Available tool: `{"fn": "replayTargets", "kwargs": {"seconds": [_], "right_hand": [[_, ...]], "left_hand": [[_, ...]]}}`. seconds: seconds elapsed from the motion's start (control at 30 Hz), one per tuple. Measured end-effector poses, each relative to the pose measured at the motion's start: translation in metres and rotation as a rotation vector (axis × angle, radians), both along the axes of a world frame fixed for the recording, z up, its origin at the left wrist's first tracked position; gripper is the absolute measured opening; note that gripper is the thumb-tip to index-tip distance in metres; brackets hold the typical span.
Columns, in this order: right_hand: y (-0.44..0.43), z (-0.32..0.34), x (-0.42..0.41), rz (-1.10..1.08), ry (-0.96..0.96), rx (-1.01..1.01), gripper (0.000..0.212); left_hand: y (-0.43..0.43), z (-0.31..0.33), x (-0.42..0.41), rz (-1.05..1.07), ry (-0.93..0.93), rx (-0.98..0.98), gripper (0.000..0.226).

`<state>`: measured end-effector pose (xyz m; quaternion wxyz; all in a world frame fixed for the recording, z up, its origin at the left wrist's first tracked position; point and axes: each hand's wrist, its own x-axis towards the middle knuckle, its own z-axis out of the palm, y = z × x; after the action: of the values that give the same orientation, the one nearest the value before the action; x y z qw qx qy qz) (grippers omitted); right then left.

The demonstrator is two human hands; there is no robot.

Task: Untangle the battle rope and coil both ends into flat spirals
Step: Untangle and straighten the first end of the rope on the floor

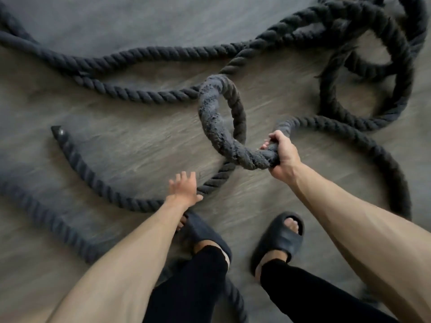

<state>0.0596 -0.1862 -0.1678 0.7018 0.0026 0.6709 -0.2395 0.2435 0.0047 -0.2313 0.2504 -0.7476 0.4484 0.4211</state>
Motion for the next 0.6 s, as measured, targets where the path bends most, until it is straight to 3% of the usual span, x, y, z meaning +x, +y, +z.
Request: {"fn": "replayTargets", "kwargs": {"seconds": [0.1, 0.27, 0.4, 0.6], "right_hand": [[0.013, -0.046, 0.004, 0.097, -0.021, -0.047, 0.021], [0.016, -0.085, -0.002, 0.254, 0.106, -0.198, 0.017], [0.019, -0.087, -0.021, 0.404, 0.269, -0.266, 0.013], [0.011, -0.065, -0.079, 0.591, 0.619, -0.296, 0.011]], "left_hand": [[0.022, -0.051, -0.006, -0.102, -0.105, -0.037, 0.080], [0.048, -0.082, -0.004, -0.248, -0.107, -0.128, 0.057], [0.045, -0.065, 0.020, 0.120, -0.043, -0.172, 0.057], [0.013, -0.006, 0.073, 0.288, -0.272, -0.336, 0.074]]}}
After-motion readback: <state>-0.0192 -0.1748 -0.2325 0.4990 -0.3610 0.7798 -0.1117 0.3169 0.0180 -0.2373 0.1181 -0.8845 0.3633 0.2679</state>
